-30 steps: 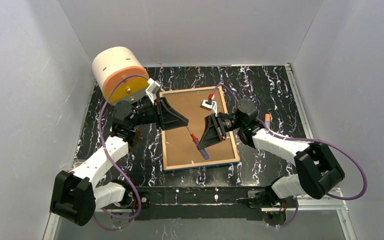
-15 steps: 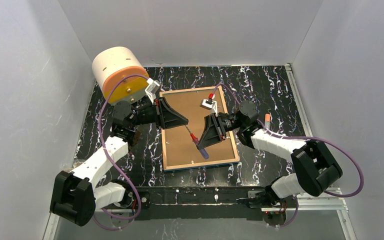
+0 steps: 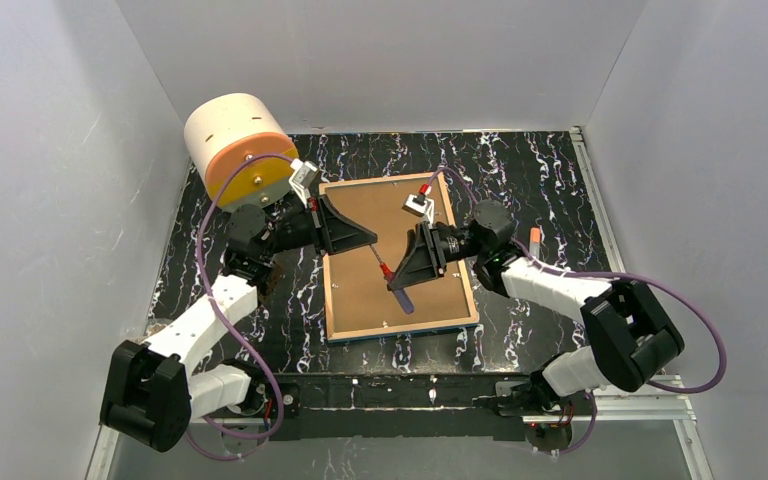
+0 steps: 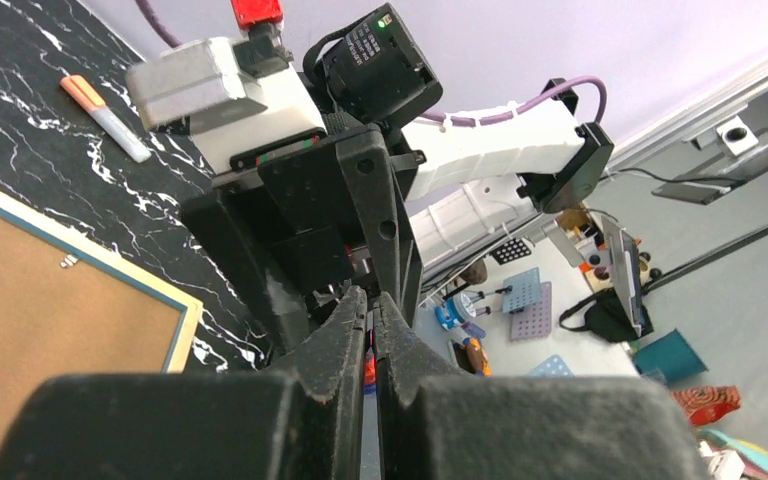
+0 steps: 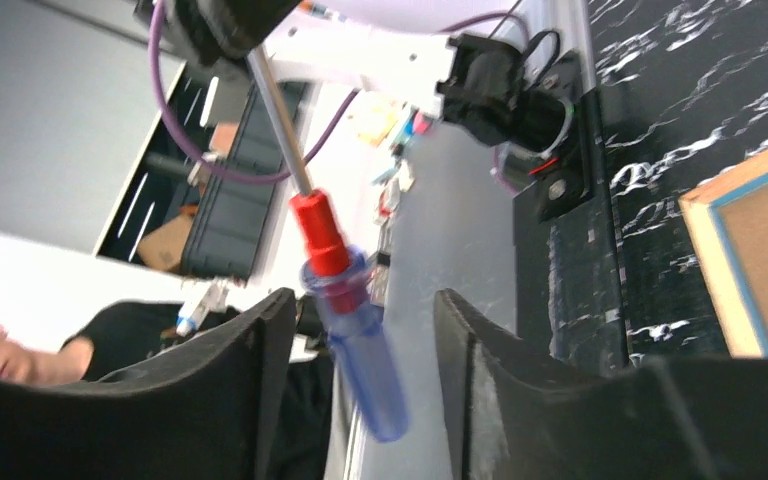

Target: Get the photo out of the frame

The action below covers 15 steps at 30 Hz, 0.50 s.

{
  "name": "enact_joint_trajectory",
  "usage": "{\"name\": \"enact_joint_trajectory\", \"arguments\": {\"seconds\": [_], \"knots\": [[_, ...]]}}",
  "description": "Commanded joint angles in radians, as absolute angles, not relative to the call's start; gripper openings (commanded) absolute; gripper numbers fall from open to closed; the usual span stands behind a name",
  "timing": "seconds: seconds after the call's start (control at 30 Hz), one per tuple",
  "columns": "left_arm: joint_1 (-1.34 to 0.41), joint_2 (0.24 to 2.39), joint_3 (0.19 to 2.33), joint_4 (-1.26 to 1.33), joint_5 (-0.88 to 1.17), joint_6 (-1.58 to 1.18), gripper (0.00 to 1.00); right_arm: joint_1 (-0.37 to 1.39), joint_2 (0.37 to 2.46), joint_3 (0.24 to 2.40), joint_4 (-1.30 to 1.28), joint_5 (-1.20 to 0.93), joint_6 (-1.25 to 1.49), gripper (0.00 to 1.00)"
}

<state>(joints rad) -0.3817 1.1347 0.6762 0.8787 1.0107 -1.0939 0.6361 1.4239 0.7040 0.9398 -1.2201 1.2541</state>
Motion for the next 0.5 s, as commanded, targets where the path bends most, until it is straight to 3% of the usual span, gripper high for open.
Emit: {"name": "enact_joint_trajectory", "arguments": {"seconds": [0.0,0.1,0.2,0.37,0.47], "knots": [[-0.39,1.119,0.654,0.91,0.921,-1.113,0.0,0.632,1.348,0.738,0.711,-1.059,1.104,0.7],[-0.39,1.1,0.642,0.904,0.843,-1.114,0.0,0.626,1.265,0.756,0.551,-0.947,0.999,0.84],[-0.39,1.066,0.616,0.896,0.724,-1.125,0.0,0.61,1.167,0.729,0.434,-0.762,0.953,0.87],[-0.392,0.952,0.536,0.899,0.476,-1.174,0.0,0.605,0.958,0.587,0.507,-0.435,0.981,0.98],[-0.391,0.902,0.509,0.902,0.377,-1.219,0.0,0.603,0.888,0.531,0.536,-0.354,1.034,0.99]]}}
